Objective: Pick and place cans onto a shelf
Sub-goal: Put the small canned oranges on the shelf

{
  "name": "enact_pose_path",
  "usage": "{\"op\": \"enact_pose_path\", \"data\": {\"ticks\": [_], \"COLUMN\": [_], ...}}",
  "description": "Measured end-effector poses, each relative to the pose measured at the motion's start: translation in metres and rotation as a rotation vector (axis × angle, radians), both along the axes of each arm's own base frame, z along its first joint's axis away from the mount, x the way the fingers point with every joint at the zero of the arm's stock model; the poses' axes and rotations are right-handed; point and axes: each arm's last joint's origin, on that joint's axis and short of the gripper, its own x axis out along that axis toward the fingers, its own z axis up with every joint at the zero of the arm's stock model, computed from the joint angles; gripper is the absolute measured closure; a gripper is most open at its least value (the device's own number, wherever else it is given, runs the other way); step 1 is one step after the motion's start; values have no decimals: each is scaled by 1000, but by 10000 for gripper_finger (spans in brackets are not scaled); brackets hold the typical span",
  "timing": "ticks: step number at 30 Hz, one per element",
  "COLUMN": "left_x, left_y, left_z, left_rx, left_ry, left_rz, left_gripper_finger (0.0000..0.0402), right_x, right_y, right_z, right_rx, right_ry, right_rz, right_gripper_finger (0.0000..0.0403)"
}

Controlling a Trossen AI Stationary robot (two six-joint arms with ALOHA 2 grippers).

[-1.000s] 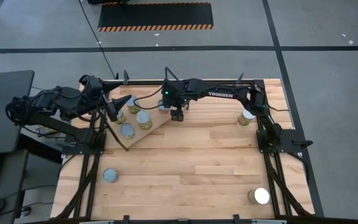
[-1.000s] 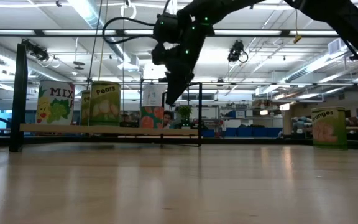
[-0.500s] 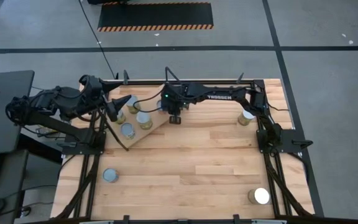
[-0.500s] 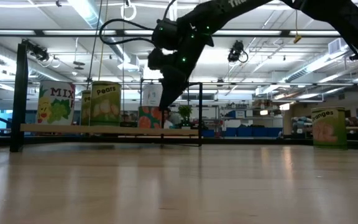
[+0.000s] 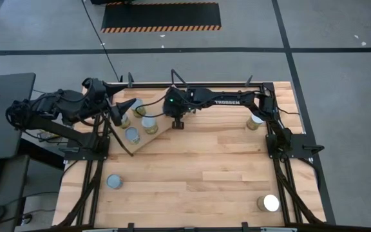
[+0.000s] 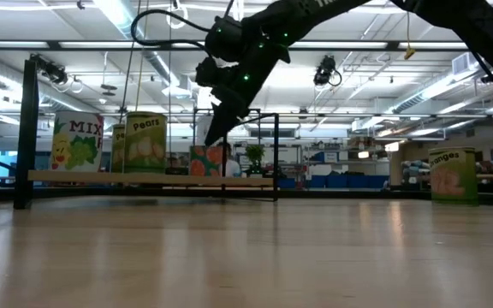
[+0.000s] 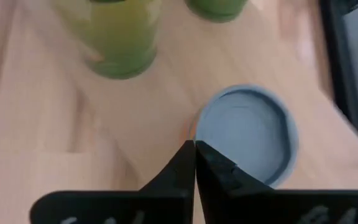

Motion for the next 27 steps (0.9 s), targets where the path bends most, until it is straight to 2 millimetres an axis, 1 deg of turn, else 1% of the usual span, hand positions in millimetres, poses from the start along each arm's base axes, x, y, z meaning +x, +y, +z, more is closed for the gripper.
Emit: {"op": "enact_pose_path", "data": {"ticks": [2, 4, 9, 12, 16, 18, 21, 23, 25, 27], "left_x": [0, 0, 0, 0, 0, -1, -1, 0, -1, -1], "left_y": [0, 0, 0, 0, 0, 0, 2, 5, 9, 15], "left_z": [0, 0, 0, 0, 0, -2, -3, -4, -5, -7], "left_rx": [0, 0, 19, 31, 34, 37, 37, 30, 30, 44], "left_ry": [0, 1, 13, 21, 25, 41, 52, 61, 81, 115], "left_rz": [0, 0, -1, -4, 4, 4, 6, 8, 19, 32], "left_gripper_finger": [56, 56, 56, 56, 56, 56, 56, 56, 56, 56], "right_x": [-2, -4, -4, -4, -3, -3, -8, -18, -33, -52], "right_y": [1, 2, -7, -11, -7, -4, 5, 11, 17, 23], "right_z": [-1, -3, -1, 1, 7, 15, 40, 63, 87, 114], "right_rx": [25, 7, -202, -305, -317, -315, -322, -325, -332, -345], "right_ry": [18, 51, 81, 97, 90, 88, 64, 45, 28, 0], "right_rz": [12, 10, -122, -151, -149, -145, -135, -130, -142, -171], "right_gripper_finger": [394, 398, 393, 392, 395, 396, 397, 397, 397, 397]}}
